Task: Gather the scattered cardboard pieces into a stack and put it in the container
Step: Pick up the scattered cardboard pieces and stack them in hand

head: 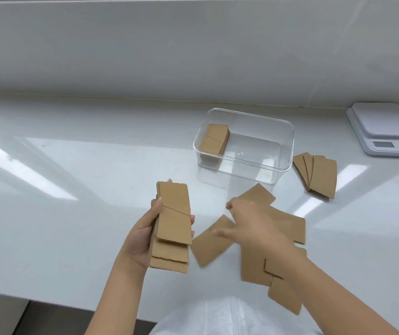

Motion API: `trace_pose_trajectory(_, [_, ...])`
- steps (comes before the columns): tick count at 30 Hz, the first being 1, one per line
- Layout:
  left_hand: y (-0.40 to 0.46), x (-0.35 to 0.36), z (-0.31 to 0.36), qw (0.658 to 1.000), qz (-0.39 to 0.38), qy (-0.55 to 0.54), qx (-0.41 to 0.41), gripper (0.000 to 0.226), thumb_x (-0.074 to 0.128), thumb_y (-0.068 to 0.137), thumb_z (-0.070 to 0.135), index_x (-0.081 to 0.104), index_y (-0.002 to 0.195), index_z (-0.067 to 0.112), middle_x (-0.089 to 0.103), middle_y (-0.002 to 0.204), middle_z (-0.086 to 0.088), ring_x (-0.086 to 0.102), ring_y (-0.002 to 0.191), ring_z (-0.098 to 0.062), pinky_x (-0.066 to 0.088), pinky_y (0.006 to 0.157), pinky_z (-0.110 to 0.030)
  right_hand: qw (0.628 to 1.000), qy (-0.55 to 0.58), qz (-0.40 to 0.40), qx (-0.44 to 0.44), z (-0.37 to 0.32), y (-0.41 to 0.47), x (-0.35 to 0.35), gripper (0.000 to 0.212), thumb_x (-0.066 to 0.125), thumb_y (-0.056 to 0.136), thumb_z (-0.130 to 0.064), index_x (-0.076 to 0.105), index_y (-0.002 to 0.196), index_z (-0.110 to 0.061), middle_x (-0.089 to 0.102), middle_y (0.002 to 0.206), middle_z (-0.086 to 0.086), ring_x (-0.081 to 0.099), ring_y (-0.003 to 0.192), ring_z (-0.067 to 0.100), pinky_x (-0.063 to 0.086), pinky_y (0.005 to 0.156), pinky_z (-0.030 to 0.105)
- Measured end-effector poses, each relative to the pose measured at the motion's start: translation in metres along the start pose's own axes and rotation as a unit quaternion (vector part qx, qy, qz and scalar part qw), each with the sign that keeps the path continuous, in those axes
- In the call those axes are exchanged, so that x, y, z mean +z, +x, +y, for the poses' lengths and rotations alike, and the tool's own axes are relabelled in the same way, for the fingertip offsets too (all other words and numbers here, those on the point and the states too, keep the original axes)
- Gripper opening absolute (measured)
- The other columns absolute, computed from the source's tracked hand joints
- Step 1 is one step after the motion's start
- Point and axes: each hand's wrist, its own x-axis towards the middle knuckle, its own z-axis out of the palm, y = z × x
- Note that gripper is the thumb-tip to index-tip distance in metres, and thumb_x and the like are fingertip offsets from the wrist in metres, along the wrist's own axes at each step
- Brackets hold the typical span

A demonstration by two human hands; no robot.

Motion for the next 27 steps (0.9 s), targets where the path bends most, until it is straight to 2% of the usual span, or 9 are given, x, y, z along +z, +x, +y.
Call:
trace_pose_trajectory(3, [-0.001, -0.006, -0.004, 0.999, -0.007, -0.05, -0.002, 0.091, 0.077, 0.068, 0.04, 0.032, 0.143, 0.015, 0.065, 0.112, -0.012, 0.064, 0.085, -0.024, 0.055, 0.067, -0.036, 0.989, -0.149, -0.01, 0.009, -0.006, 0.002, 0.028, 0.083, 0.065, 0.065, -0.067, 0.041, 0.123, -0.012, 0.051, 0.12, 0.006, 0.045, 0.111, 0.026, 0.04, 0.091, 0.035])
trace_pose_trajectory(10, [-0.001, -0.021, -0.005, 0.999, -0.007, -0.032, 0.01, 0.061, 0.076, 0.066, 0.046, 0.063, 0.112, 0.009, 0.065, 0.099, -0.004, 0.063, 0.081, -0.019, 0.055, 0.07, -0.032, 0.99, -0.138, 0.002, -0.002, -0.017, 0.02, 0.043, 0.073, 0.08, 0.06, -0.046, 0.044, 0.112, -0.01, 0.049, 0.113, 0.009, 0.041, 0.106, 0.028, 0.032, 0.091, 0.036])
trace_pose_trajectory(13, [0.003, -0.019, -0.008, 0.998, 0.034, -0.041, 0.021, 0.064, 0.086, 0.051, 0.039, 0.068, 0.104, 0.009, 0.069, 0.097, -0.005, 0.067, 0.089, -0.022, 0.058, 0.071, -0.036, 0.997, -0.064, 0.0, -0.052, -0.015, 0.023, 0.045, 0.062, 0.08, 0.063, -0.039, 0.049, 0.111, -0.014, 0.046, 0.109, 0.005, 0.039, 0.104, 0.024, 0.03, 0.09, 0.035])
trace_pose_trajectory(15, [0.005, -0.012, -0.009, 0.998, 0.049, -0.031, 0.026, 0.064, 0.089, 0.043, 0.036, 0.072, 0.099, 0.009, 0.071, 0.096, -0.004, 0.068, 0.091, -0.021, 0.058, 0.07, -0.037, 0.993, 0.095, -0.011, -0.076, -0.01, 0.021, 0.036, 0.04, 0.078, 0.069, -0.029, 0.053, 0.098, -0.02, 0.047, 0.096, 0.0, 0.043, 0.091, 0.017, 0.037, 0.081, 0.027])
trace_pose_trajectory(17, [0.007, -0.005, -0.009, 0.998, 0.05, -0.025, 0.024, 0.067, 0.089, 0.042, 0.036, 0.071, 0.1, 0.008, 0.07, 0.097, -0.005, 0.069, 0.087, -0.02, 0.058, 0.068, -0.037, 0.956, 0.27, -0.054, -0.099, -0.001, 0.017, 0.016, 0.023, 0.075, 0.075, -0.016, 0.054, 0.082, -0.023, 0.048, 0.078, -0.005, 0.045, 0.07, 0.01, 0.038, 0.062, 0.019])
trace_pose_trajectory(20, [0.011, -0.003, -0.01, 0.998, 0.034, -0.043, 0.039, 0.082, 0.086, 0.05, 0.036, 0.057, 0.125, 0.017, 0.068, 0.1, -0.006, 0.067, 0.084, -0.021, 0.057, 0.068, -0.037, 0.909, 0.402, -0.039, -0.101, 0.026, 0.005, -0.028, 0.01, 0.069, 0.08, -0.009, 0.062, 0.082, -0.017, 0.059, 0.072, -0.003, 0.053, 0.066, 0.011, 0.045, 0.061, 0.023])
trace_pose_trajectory(23, [0.014, -0.01, -0.011, 0.997, -0.025, -0.051, 0.045, 0.07, 0.069, 0.074, 0.035, 0.04, 0.136, 0.044, 0.067, 0.105, -0.009, 0.065, 0.09, -0.023, 0.054, 0.077, -0.039, 0.895, 0.437, 0.005, -0.092, 0.064, -0.011, -0.066, 0.009, 0.063, 0.086, -0.009, 0.066, 0.081, -0.016, 0.063, 0.078, 0.001, 0.057, 0.074, 0.014, 0.043, 0.07, 0.028])
trace_pose_trajectory(25, [0.015, -0.01, -0.012, 0.994, -0.078, -0.074, 0.012, 0.053, 0.054, 0.088, 0.033, 0.036, 0.135, 0.048, 0.066, 0.11, -0.012, 0.063, 0.096, -0.026, 0.051, 0.084, -0.042, 0.91, 0.409, -0.009, -0.069, 0.088, -0.021, -0.078, 0.014, 0.063, 0.085, -0.007, 0.067, 0.078, -0.018, 0.065, 0.077, -0.003, 0.059, 0.073, 0.009, 0.045, 0.073, 0.025])
trace_pose_trajectory(27, [0.018, -0.007, -0.013, 0.995, -0.058, -0.077, -0.006, 0.06, 0.062, 0.082, 0.033, 0.038, 0.136, 0.043, 0.067, 0.107, -0.011, 0.065, 0.092, -0.024, 0.053, 0.08, -0.04, 0.945, 0.325, -0.018, -0.026, 0.104, -0.027, -0.073, 0.015, 0.071, 0.078, -0.006, 0.068, 0.074, -0.02, 0.066, 0.075, -0.002, 0.059, 0.072, 0.011, 0.046, 0.073, 0.026])
